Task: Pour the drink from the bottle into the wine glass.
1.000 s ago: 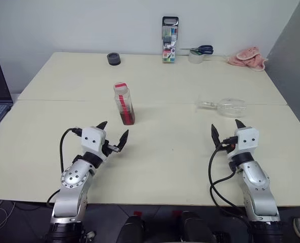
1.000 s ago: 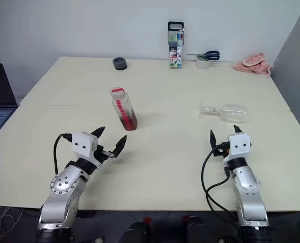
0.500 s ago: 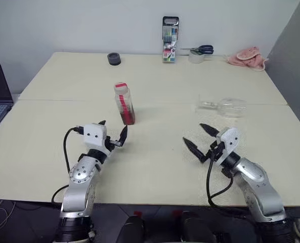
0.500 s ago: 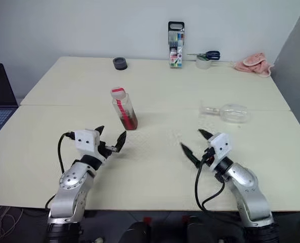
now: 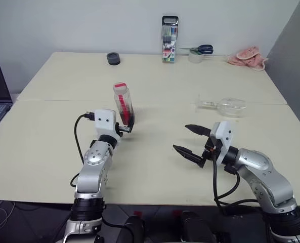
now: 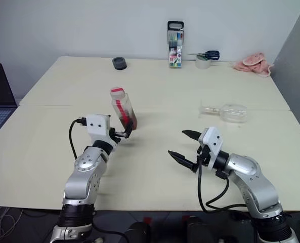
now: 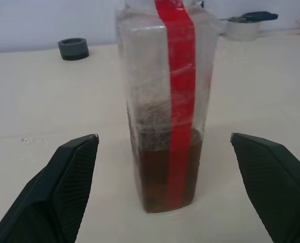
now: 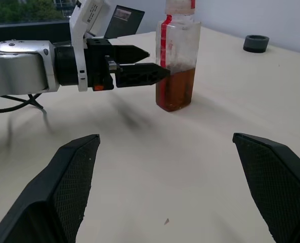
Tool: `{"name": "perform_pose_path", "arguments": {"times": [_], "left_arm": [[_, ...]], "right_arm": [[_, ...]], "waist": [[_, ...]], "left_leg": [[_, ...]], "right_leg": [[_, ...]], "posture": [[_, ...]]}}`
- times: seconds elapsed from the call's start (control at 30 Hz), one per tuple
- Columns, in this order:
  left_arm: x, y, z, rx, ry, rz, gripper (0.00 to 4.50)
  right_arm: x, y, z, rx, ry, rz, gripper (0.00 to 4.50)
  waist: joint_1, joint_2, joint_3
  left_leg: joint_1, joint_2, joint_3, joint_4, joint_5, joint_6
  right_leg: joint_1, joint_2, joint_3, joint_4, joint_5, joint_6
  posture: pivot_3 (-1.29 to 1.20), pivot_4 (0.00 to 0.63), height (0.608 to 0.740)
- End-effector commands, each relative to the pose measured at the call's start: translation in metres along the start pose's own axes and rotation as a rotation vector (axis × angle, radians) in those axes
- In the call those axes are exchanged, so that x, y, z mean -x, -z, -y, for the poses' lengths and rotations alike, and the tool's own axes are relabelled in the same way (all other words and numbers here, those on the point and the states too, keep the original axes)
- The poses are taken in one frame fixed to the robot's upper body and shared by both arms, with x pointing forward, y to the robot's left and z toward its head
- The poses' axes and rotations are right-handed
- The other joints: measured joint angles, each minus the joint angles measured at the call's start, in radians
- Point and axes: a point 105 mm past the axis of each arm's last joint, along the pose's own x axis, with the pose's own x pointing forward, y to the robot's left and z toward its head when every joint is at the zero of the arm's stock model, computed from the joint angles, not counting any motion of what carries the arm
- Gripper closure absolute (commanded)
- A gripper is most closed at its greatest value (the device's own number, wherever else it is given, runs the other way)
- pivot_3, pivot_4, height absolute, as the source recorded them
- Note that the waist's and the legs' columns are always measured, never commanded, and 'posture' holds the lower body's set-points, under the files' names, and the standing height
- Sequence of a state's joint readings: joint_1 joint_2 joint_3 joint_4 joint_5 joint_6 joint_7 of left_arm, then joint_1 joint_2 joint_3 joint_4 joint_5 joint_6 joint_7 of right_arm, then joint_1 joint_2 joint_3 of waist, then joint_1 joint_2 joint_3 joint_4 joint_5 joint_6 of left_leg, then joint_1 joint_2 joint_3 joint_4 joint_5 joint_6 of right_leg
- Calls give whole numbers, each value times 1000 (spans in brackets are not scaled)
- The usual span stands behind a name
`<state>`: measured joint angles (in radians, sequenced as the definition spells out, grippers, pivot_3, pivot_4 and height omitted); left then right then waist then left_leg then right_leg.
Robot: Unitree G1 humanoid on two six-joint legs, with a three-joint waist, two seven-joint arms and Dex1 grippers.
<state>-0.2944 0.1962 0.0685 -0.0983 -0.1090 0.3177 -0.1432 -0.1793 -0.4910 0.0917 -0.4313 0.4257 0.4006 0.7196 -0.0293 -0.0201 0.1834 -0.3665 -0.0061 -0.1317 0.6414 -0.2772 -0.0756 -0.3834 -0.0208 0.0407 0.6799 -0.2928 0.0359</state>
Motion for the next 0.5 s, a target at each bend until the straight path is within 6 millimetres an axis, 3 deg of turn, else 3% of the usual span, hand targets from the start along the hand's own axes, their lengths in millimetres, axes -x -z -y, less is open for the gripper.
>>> {"name": "perform_pose_path", "arguments": {"times": [0.03,0.5], "left_arm": [[-5,-12,3,-16,9,38,40],[-35,-31,0,-9,-48,52,40]], "right_arm": [[-1,-16,-3,43,-23,45,0],[-1,-28,0,76,-80,40,0]], "waist": [[0,0,0],[1,0,0]], "left_leg": [[0,0,0,0,0,0],[-1,0,0,1,0,0]], "right_leg": [[0,0,0,0,0,0],[0,0,0,0,0,1]], "posture": [[0,150,740],[0,150,740]]}}
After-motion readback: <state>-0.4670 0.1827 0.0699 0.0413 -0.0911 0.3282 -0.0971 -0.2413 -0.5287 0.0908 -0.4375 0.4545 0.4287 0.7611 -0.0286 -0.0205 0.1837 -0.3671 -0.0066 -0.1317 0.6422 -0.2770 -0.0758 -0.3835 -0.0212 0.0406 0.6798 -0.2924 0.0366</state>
